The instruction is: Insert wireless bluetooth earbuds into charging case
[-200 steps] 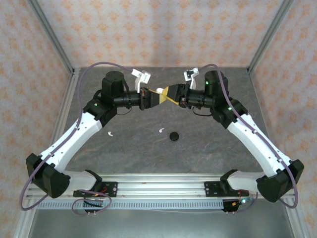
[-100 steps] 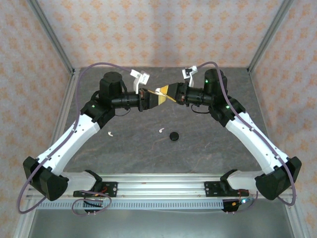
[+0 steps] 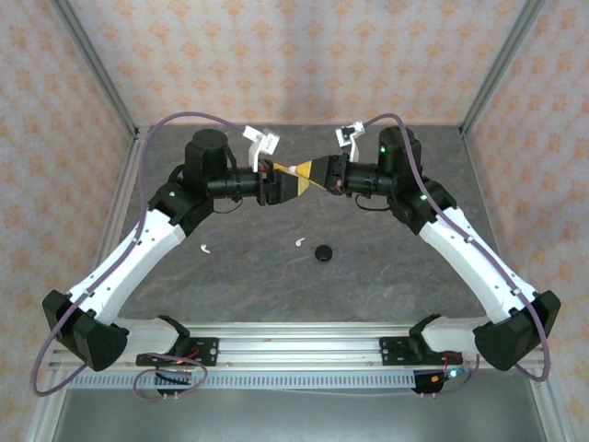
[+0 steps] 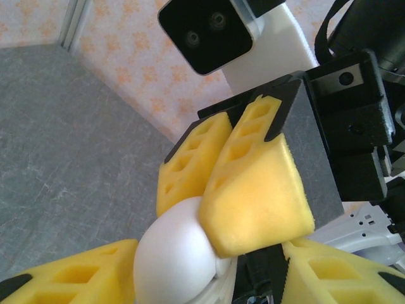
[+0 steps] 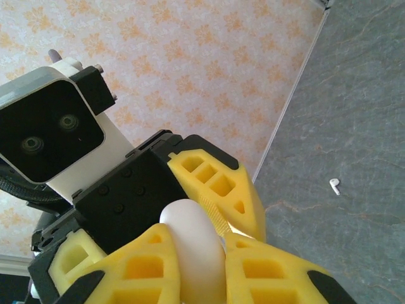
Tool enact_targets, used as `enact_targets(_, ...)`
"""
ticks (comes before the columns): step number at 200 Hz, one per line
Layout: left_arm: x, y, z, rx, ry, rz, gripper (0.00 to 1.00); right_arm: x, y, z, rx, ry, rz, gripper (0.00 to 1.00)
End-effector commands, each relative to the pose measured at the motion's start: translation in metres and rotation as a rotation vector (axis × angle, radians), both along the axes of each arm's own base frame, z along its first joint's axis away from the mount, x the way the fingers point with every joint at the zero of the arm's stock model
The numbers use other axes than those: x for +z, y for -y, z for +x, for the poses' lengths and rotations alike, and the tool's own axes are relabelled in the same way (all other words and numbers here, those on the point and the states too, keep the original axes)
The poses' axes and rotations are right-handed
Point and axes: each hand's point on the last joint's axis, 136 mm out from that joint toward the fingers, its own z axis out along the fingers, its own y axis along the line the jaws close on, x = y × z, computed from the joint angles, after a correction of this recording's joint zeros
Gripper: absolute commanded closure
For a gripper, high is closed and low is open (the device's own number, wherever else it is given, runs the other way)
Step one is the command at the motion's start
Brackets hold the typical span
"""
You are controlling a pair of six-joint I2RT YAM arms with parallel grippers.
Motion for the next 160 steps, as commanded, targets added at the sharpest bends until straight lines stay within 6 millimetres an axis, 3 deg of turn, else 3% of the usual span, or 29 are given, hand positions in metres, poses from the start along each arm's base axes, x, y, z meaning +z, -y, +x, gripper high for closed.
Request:
enact_targets(1, 0.024, 0.001, -0.002, -0.001, 0.056, -0.020, 0.42, 0.003, 0.000, 0.002, -0.003, 0.050, -0.035, 1.00)
enact_targets(27, 0.024, -0.010, 0.000, 0.013, 0.029, -0.001, 0.33, 0.005, -0.001, 0.004, 0.002, 0.061, -0.039, 1.00)
enact_targets(60, 0.031, -0.024, -0.001, -0.032, -0.001, -0.040, 0.33, 0.020, 0.000, 0.009, 0.010, 0.082, 0.012, 1.00)
enact_targets(101, 0.025, -0.021, -0.009, -0.123, -0.028, -0.032, 0.40, 0.028, -0.004, 0.008, 0.051, 0.110, 0.011, 1.00)
enact_targets(160, 0.006, -0.016, -0.006, -0.168, -0.074, 0.006, 0.51, 0.030, -0.008, 0.011, 0.062, 0.107, 0.019, 1.00)
